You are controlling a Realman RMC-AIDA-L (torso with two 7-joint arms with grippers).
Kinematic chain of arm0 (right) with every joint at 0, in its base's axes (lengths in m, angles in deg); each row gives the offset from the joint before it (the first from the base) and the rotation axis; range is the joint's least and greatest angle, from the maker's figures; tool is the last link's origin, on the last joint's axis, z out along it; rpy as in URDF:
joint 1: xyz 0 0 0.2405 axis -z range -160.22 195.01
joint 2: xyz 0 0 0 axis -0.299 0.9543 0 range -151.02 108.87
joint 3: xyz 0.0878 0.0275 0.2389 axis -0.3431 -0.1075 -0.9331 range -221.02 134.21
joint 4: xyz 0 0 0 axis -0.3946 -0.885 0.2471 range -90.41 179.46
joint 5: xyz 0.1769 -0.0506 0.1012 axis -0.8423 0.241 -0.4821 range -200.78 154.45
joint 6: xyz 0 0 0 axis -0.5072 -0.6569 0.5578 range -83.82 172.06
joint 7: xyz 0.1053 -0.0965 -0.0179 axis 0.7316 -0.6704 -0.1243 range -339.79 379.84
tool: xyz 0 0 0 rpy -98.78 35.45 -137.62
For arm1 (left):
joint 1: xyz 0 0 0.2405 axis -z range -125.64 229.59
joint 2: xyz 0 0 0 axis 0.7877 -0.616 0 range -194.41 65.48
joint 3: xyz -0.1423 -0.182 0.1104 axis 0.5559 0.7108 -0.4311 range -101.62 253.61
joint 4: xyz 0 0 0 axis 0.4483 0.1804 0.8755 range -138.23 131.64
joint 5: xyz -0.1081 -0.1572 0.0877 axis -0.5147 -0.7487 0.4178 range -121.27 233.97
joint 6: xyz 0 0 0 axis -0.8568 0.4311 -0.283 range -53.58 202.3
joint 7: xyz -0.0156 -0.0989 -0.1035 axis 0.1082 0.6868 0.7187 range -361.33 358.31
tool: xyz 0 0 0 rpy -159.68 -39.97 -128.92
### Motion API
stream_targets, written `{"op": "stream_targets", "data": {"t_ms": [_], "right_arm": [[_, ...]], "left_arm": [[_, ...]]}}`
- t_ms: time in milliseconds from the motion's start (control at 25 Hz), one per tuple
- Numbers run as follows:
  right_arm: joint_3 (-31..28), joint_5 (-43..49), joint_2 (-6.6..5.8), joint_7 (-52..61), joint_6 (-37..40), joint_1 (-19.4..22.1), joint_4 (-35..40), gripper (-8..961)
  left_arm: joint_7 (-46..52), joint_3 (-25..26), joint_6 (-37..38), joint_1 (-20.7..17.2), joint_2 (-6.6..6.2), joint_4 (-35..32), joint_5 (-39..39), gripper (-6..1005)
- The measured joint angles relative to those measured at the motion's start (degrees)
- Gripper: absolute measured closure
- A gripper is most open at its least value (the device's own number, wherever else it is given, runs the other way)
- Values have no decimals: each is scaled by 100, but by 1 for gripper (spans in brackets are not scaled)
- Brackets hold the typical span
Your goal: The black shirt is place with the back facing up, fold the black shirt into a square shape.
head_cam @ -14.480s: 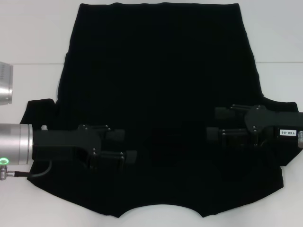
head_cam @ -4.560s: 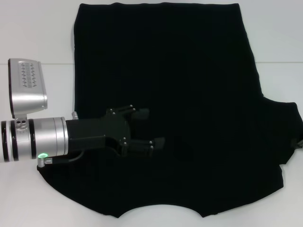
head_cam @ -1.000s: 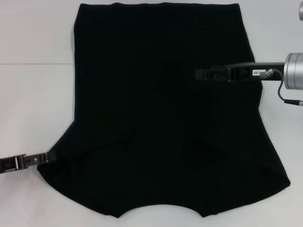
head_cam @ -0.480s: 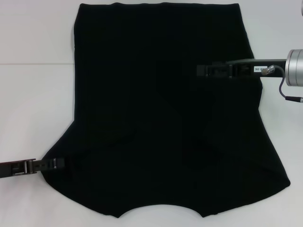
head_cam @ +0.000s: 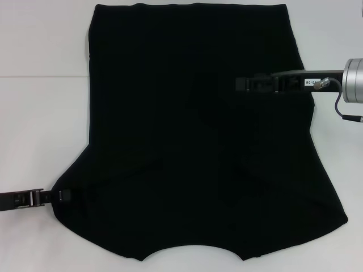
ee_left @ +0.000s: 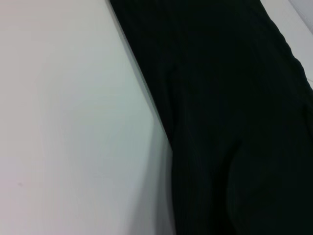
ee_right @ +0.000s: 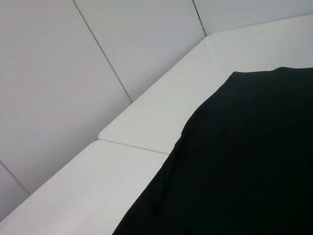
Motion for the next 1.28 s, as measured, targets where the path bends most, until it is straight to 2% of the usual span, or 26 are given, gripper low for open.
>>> {"op": "stream_targets", "data": {"t_ms": [200,400,600,800,880,1040,1280], "right_arm": [[3,14,-25,26,14,46,6,193],[50,47,-176,301,43,218,-32,193],[48,54,-369,617,309,600,18,193],[4,77,-639,1008,700,1086,8,192],[0,228,-736,1203,877,1272,-6,192],[-50,518,-842,1478,1097,1574,-20,193],[-112,848,-873,1563,1256,1836,-59,193]], "left_arm": [[2,-2,-2,20,-2,23,2,625],[5,6,67,66,-16,66,-12,818],[-31,40,181,104,-20,100,-47,896],[-59,39,232,107,-20,118,-98,973],[-82,33,248,103,-16,125,-160,972],[-132,40,276,111,-18,166,-218,973],[-139,23,235,153,-24,241,-222,972]]}}
